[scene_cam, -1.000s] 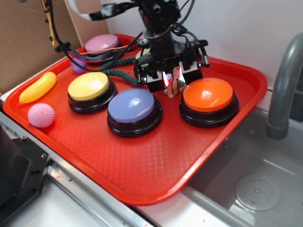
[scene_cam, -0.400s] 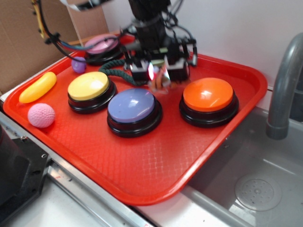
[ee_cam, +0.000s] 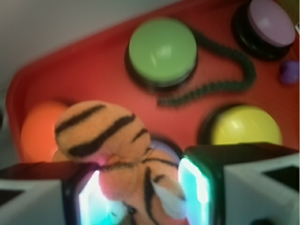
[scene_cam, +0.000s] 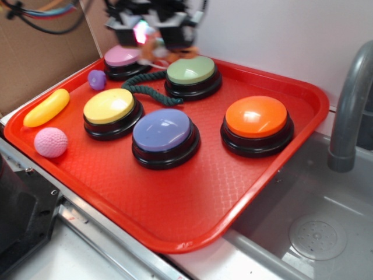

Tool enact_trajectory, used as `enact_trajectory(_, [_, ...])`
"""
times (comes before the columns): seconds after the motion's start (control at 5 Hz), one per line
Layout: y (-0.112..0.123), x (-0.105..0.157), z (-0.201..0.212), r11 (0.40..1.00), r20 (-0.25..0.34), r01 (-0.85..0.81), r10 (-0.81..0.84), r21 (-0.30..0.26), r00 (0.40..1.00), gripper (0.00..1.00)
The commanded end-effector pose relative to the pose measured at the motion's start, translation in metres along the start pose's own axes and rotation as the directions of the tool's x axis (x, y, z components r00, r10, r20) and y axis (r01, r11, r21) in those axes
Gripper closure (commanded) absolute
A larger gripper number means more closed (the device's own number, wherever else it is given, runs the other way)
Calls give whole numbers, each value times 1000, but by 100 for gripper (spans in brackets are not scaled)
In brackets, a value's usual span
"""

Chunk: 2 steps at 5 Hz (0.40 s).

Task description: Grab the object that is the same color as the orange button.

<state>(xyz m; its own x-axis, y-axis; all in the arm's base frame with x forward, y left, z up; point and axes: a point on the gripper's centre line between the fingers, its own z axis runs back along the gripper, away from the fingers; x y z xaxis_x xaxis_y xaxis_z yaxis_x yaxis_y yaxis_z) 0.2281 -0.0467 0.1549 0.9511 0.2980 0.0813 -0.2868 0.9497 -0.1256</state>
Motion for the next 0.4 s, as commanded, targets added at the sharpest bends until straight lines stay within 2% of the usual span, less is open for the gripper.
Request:
enact_trajectory(0.0, [30,-20,55,995,31,73,-76,67,997,100])
enact_trajectory(0.2, [47,-25,55,992,21,-41,39,120,999,100])
